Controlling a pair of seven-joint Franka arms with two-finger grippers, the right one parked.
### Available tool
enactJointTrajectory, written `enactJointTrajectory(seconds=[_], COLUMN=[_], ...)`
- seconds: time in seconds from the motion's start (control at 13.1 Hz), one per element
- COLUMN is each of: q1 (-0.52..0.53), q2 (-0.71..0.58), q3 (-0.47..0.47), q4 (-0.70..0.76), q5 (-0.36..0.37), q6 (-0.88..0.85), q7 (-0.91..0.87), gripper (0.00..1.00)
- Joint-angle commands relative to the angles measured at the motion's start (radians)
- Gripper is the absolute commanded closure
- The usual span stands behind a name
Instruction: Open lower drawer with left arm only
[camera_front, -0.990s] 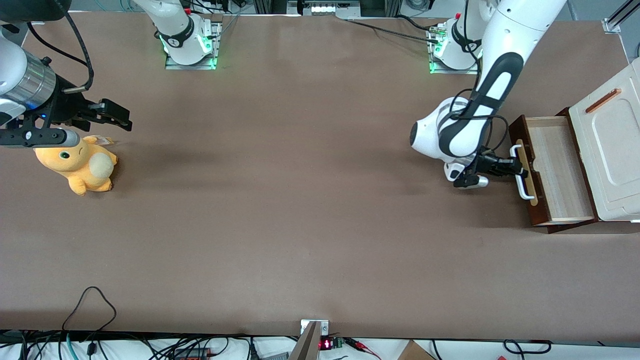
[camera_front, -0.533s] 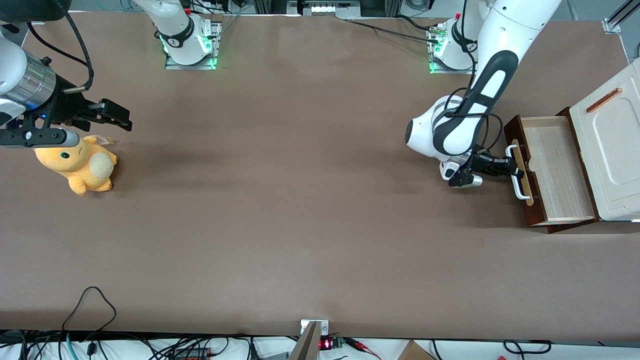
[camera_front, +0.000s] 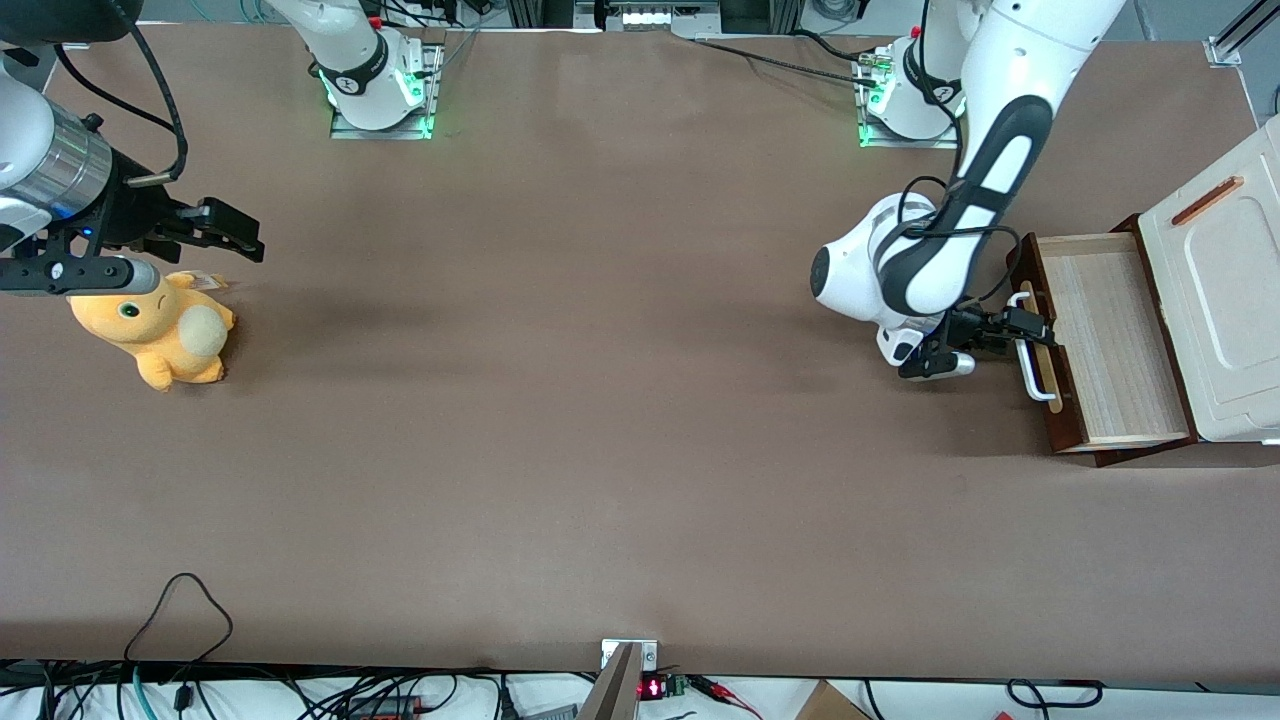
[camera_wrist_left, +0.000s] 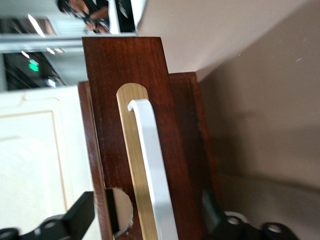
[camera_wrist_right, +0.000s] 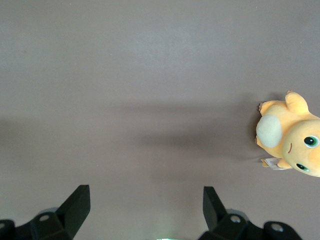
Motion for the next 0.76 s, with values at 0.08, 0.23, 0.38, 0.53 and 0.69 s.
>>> enactJointTrajectory(seconds=[0.08,0.23,0.38,0.53,0.69], q1=[0.026,0.053,0.079,0.106,0.128], q2=[-0.138,-0.214,-0.261,-0.307,-0.339], q3=[-0.034,-0.079,-0.081,-0.068,-0.003], q4=[0.072,0.117,0.209,0.293,0.370], q5=[-0.308,-0.408,-0.557,-0.686,-0.852], q6=[0.035,0.033,0.033,0.024,0.012], q7=[0.036,0.114,0.237,0.382,0.560], gripper=[0.00,0.00,0.00,0.00,0.00])
